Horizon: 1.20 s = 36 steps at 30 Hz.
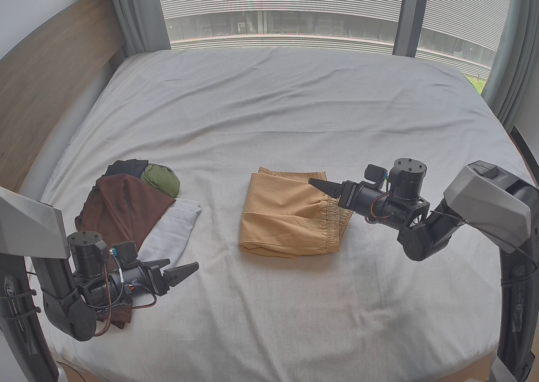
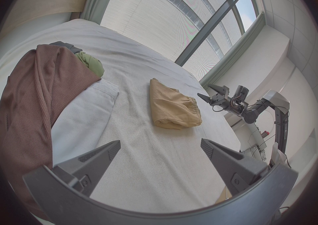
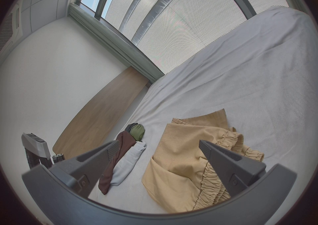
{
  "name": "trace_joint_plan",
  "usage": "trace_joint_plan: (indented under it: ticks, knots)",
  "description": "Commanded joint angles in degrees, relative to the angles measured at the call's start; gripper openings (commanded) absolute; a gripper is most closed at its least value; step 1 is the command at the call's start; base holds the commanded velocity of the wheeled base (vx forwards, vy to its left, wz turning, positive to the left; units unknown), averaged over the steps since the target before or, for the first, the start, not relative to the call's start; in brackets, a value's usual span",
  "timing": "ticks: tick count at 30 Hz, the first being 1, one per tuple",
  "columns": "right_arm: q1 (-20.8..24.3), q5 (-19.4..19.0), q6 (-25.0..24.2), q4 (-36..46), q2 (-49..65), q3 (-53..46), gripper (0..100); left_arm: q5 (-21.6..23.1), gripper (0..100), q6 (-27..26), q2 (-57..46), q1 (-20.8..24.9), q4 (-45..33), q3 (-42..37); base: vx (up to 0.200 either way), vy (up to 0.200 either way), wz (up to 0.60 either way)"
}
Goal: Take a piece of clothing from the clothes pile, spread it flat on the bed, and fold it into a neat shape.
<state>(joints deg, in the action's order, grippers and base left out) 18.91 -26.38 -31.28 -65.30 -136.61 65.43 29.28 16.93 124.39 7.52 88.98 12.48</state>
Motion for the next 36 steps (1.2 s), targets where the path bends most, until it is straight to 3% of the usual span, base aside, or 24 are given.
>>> trace_joint_plan:
  ticks: [1, 18, 31, 36]
  knots:
    - [1.4, 0.0, 0.0, -0.1, -5.2, 1.5, 100, 0.0, 100, 0.0, 0.0, -0.1, 0.1, 0.0, 0.0, 0.0, 0.0]
    - [0.7, 2.0, 0.0, -0.9, -10.6, 2.8, 100, 0.0, 100, 0.0, 0.1, -0.1, 0.1, 0.0, 0.0, 0.0, 0.0]
    - [1.3, 4.6, 1.4, -1.1, -9.2, 1.5, 100, 0.0, 100, 0.0, -0.3, -0.1, 0.1, 0.3, 0.0, 0.0, 0.0]
    - [1.3, 5.5, 1.6, -2.1, -3.2, -1.5, 100, 0.0, 100, 0.1, -1.4, -0.1, 0.1, 0.3, 0.0, 0.0, 0.0]
